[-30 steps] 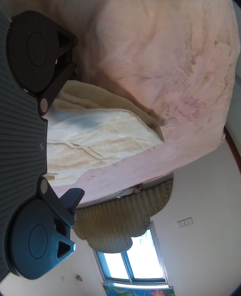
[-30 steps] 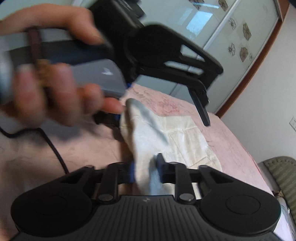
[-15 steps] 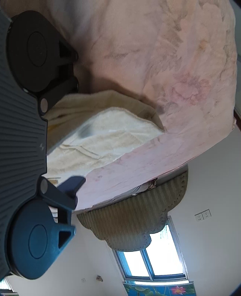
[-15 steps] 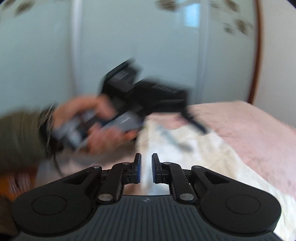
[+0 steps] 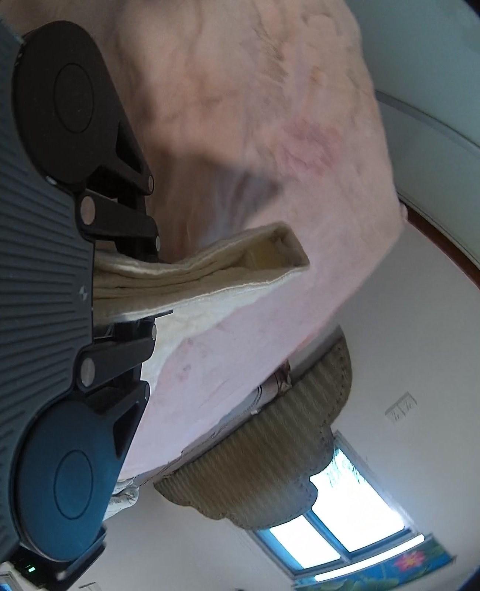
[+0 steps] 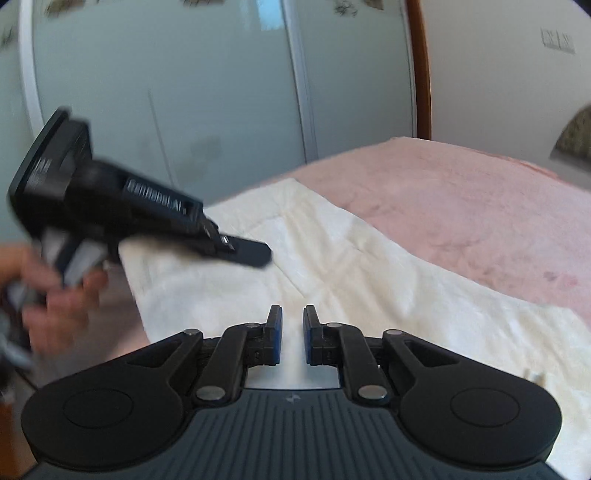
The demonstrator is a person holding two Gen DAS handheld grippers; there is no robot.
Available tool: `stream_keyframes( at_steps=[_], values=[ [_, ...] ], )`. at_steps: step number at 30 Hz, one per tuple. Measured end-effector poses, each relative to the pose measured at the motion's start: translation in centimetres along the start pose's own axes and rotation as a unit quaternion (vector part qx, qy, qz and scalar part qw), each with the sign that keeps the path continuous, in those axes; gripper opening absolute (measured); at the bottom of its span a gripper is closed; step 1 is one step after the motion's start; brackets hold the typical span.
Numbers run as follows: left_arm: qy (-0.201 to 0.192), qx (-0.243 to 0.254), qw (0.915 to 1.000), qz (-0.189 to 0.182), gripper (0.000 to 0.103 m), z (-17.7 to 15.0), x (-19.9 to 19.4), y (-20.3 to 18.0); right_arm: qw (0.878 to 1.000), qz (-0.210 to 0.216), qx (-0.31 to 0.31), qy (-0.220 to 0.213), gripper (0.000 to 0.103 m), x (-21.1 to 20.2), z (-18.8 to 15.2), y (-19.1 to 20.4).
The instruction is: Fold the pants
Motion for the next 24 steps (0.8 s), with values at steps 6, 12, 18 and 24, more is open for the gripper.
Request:
stream_keyframes(
  at_steps=[6, 12, 18, 24],
  values=[
    [-0.033, 0.032, 0.9989, 0.003, 0.015, -0.3, -1.6, -5.6, 0.995, 0.02, 0.077, -0.052, 0.011, -1.3, 1.7, -0.2],
    [-0.051, 0.072, 0.9959, -0.018, 0.016, -0.6, -2.2, -11.8, 0.988, 0.031, 0.111, -0.1, 0.011, -5.8, 3.1, -2.4],
    [-0.058, 0.134, 0.9882, -0.046, 0.022, -2.1, -0.6, -19.8, 0.974, 0.024, 0.166, -0.15, 0.011, -11.2, 3.3, -6.5],
    [-0.034, 0.174, 0.9804, -0.087, 0.026, -5.3, 3.3, -26.3, 0.957, 0.002, 0.22, -0.188, 0.011, -16.1, 2.3, -12.4]
  ],
)
Point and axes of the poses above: each gripper's, at about its wrist camera, not at the fingertips, and x roughly the way its jaws point, y to its left, z to its top, the point moved 7 cm from there along x, roughly the way its jaws point, and after that the axes turned 8 degrees about x, right-handed, at the moved point
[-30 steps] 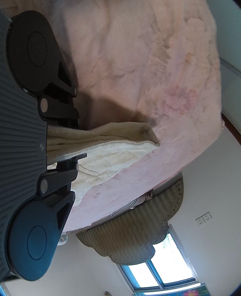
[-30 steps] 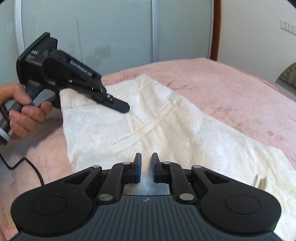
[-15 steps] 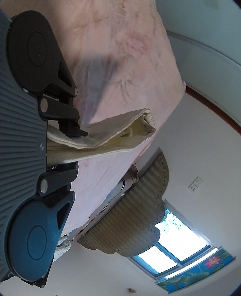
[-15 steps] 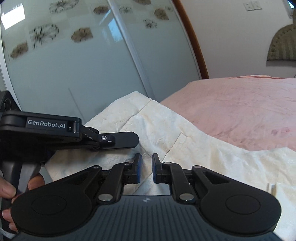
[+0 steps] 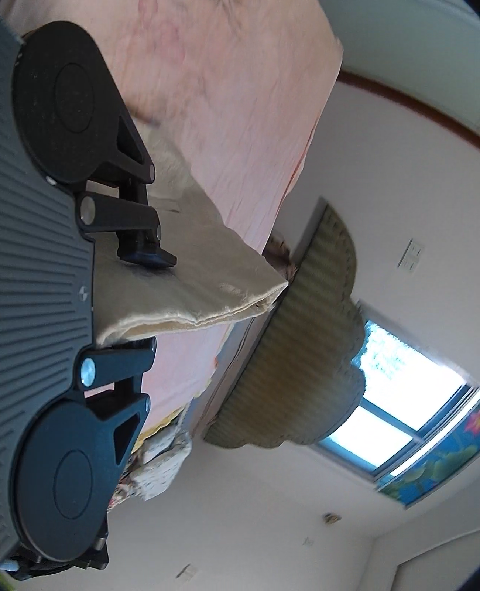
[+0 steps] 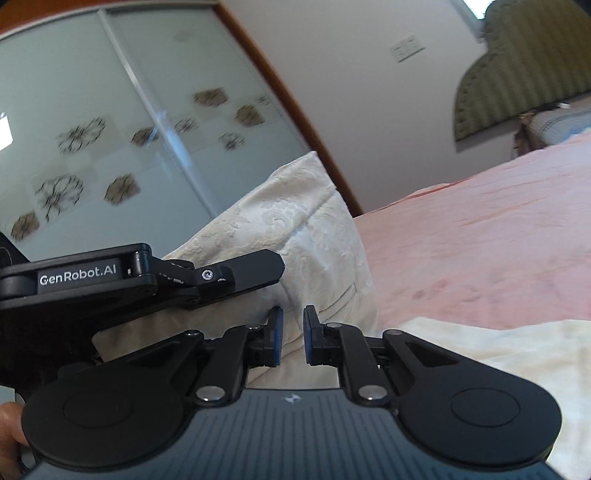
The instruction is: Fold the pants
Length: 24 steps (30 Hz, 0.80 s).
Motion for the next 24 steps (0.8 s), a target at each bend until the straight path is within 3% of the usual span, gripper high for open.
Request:
stream_keyframes(
  at_steps=[12, 20, 23, 24],
  values=[
    [0.08, 0.041, 0.9948, -0.048, 0.035, -7.5, 9.4, -7.8, 0.992, -0.085, 0.092, -0.03, 0.011, -6.7, 1.0, -10.0],
    [0.129, 0.063, 0.9884, -0.05, 0.036, -12.1, 12.9, -9.2, 0.979, -0.134, 0.152, -0.025, 0.011, -8.5, -0.8, -15.7],
    [0.146, 0.06, 0.9858, -0.056, 0.042, -12.6, 13.7, -9.1, 0.977, -0.137, 0.164, -0.025, 0.011, -8.7, -0.9, -16.7],
    [0.156, 0.05, 0.9845, -0.062, 0.049, -12.8, 13.9, -9.0, 0.976, -0.138, 0.164, -0.024, 0.011, -8.8, -1.0, -17.0]
  ],
)
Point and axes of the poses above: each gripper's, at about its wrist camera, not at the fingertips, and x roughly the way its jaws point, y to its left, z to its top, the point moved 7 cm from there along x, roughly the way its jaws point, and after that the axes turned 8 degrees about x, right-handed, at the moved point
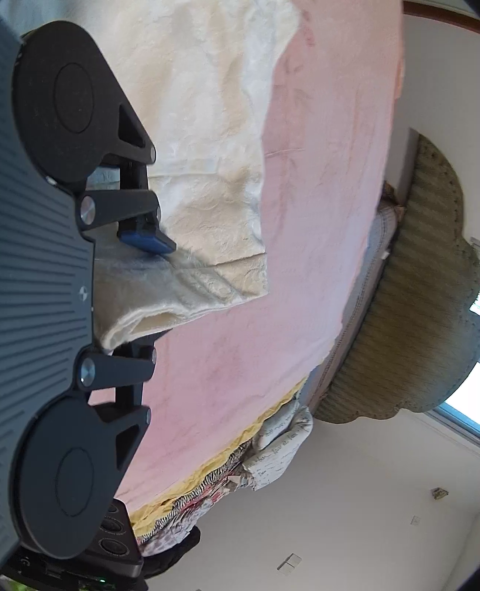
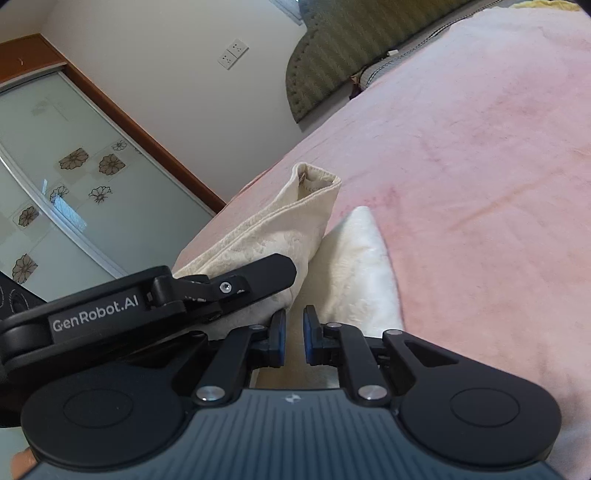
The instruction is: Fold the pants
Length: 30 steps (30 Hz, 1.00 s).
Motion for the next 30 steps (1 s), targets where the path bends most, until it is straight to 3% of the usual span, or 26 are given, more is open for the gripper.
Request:
stream_keyframes(
  at_steps=[3, 5, 9, 11, 13, 16, 18, 22, 26, 28, 30],
  values=[
    [0.019, -0.024, 0.9988, -0.039, 0.064, -0.5, 0.1, 0.0, 1.0, -0.011, -0.014, -0.007, 0.011, -0.5, 0.4, -0.6],
    [0.019, -0.017, 0.9982, -0.054, 0.067, -0.5, -0.4, -0.6, 0.999, -0.038, -0.028, -0.017, 0.011, -1.6, 1.0, -1.6],
    [-0.009, 0.009, 0.9979, -0.063, 0.079, 0.4, -2.6, -1.0, 0.992, -0.1, -0.038, -0.069, 0.012, -4.4, 2.8, -3.5],
    [-0.025, 0.027, 0.9985, -0.041, 0.084, 1.1, -3.9, -0.2, 0.988, -0.112, -0.049, -0.093, 0.012, -5.4, 4.0, -3.3],
    [-0.033, 0.047, 0.9983, 0.009, 0.087, 2.0, -5.0, 1.4, 0.989, -0.093, -0.072, -0.095, 0.012, -5.2, 4.9, -2.0],
    [-0.042, 0.084, 0.992, 0.085, 0.09, 2.9, -6.1, 4.4, 0.985, -0.071, -0.141, -0.071, 0.012, -2.7, 5.6, 1.2],
    [-0.031, 0.094, 0.9876, 0.121, 0.091, 3.4, -6.5, 6.6, 0.976, -0.067, -0.203, -0.045, 0.012, -0.1, 5.4, 3.6],
    [-0.01, 0.087, 0.9857, 0.144, 0.091, 3.9, -6.0, 10.1, 0.946, -0.067, -0.318, 0.002, 0.012, 5.0, 4.1, 7.1],
    [0.033, 0.102, 0.9826, 0.151, 0.091, 2.9, -3.8, 11.6, 0.93, -0.125, -0.34, 0.063, 0.011, 7.2, 2.8, 4.4],
    [0.027, 0.12, 0.9799, 0.157, 0.09, 2.8, -4.0, 11.5, 0.932, -0.133, -0.332, 0.067, 0.011, 6.9, 3.1, 3.2],
    [0.004, 0.117, 0.9823, 0.146, 0.091, 2.8, -5.2, 11.2, 0.936, -0.13, -0.324, 0.052, 0.012, 5.0, 3.0, 3.5]
  ],
)
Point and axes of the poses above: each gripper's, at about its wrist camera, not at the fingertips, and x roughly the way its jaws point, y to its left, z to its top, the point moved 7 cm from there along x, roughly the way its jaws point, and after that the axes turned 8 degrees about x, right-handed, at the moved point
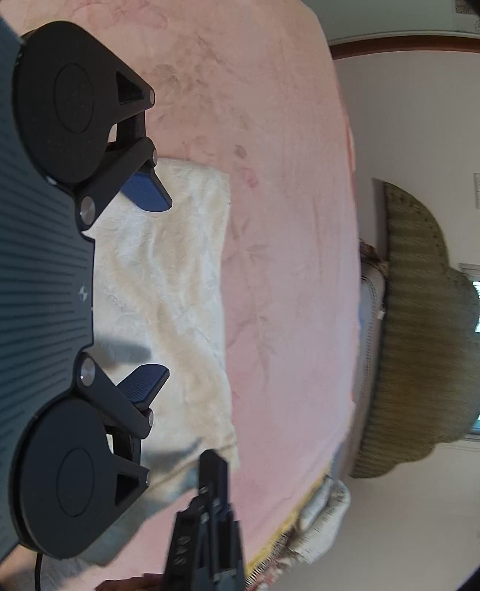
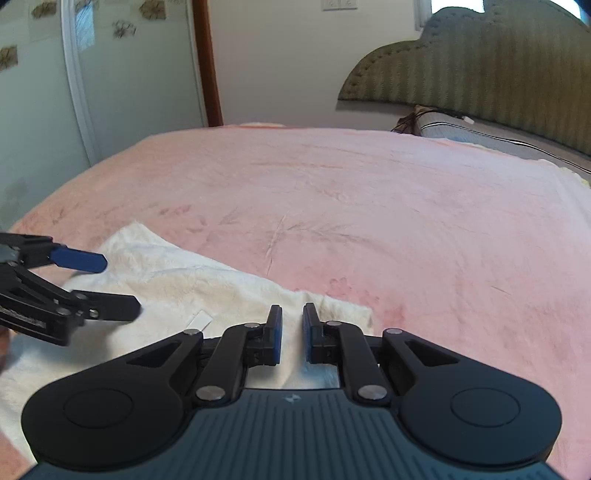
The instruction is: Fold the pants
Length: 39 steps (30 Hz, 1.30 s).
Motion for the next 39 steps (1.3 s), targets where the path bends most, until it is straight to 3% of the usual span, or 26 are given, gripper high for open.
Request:
stream_keyframes(
  at_steps=[5, 9, 10, 12, 14, 17, 20, 23, 26, 29, 32, 34, 36, 38, 39],
  values=[
    [-0.018, -0.046, 0.9985, -0.026, 0.091, -1.3, -3.7, 1.1, 0.998, 0.065, 0.014, -0.013, 0.012, -5.0, -1.9, 0.6],
    [-0.029, -0.041, 0.9981, -0.035, 0.091, -3.6, -6.6, 1.6, 0.993, 0.121, 0.0, 0.013, 0.012, -7.9, -4.7, 1.4],
    [-0.03, -0.039, 0.9982, -0.035, 0.091, -4.1, -7.2, 1.7, 0.992, 0.119, -0.013, 0.029, 0.012, -8.0, -5.6, 1.5],
    [-0.029, -0.042, 0.9983, -0.03, 0.091, -4.9, -8.2, 2.2, 0.995, 0.066, -0.047, 0.058, 0.014, -7.6, -7.2, 1.0],
    [-0.036, -0.05, 0.9976, -0.032, 0.091, -5.5, -9.3, 2.8, 0.997, 0.03, -0.039, 0.059, 0.02, -7.5, -7.5, 0.2],
    [-0.041, -0.046, 0.9969, -0.048, 0.092, -6.5, -10.7, 3.0, 0.999, 0.039, -0.019, 0.02, 0.02, -8.9, -6.2, 0.9],
    [-0.042, -0.024, 0.9973, -0.055, 0.092, -7.1, -11.4, 2.3, 0.997, 0.075, -0.018, -0.003, 0.02, -9.0, -5.2, 3.2],
    [-0.035, -0.002, 0.9988, -0.035, 0.092, -7.6, -10.7, 1.6, 0.996, 0.074, -0.037, 0.02, 0.02, -6.9, -5.9, 4.6],
    [0.024, 0.009, 0.9992, -0.029, 0.093, -9.7, -8.0, 1.6, 0.996, 0.025, -0.078, 0.038, 0.02, -4.8, -7.6, 4.1],
    [0.02, -0.013, 0.9988, -0.042, 0.093, -10.3, -7.4, 1.8, 0.998, 0.038, -0.037, 0.037, 0.02, -4.9, -7.6, 3.2],
    [0.006, 0.011, 0.9997, -0.022, 0.091, -9.4, -8.0, 1.8, 0.998, 0.023, -0.049, 0.031, 0.022, -5.6, -7.0, 3.9],
    [0.002, 0.028, 0.9995, -0.014, 0.092, -9.1, -8.2, 1.3, 0.998, 0.047, -0.041, 0.019, 0.025, -6.2, -6.5, 4.5],
    [0.012, 0.038, 0.999, -0.022, 0.094, -9.4, -7.6, 1.2, 0.997, 0.059, -0.039, 0.037, 0.038, -5.7, -7.0, 4.6],
    [0.016, 0.023, 0.999, -0.036, 0.095, -9.5, -7.2, 1.6, 0.995, 0.057, -0.065, 0.041, 0.04, -5.2, -8.0, 4.3],
    [0.022, 0.002, 0.9984, -0.052, 0.094, -9.3, -7.0, 2.1, 0.996, 0.064, -0.047, 0.044, 0.04, -5.4, -7.7, 3.9]
  ],
)
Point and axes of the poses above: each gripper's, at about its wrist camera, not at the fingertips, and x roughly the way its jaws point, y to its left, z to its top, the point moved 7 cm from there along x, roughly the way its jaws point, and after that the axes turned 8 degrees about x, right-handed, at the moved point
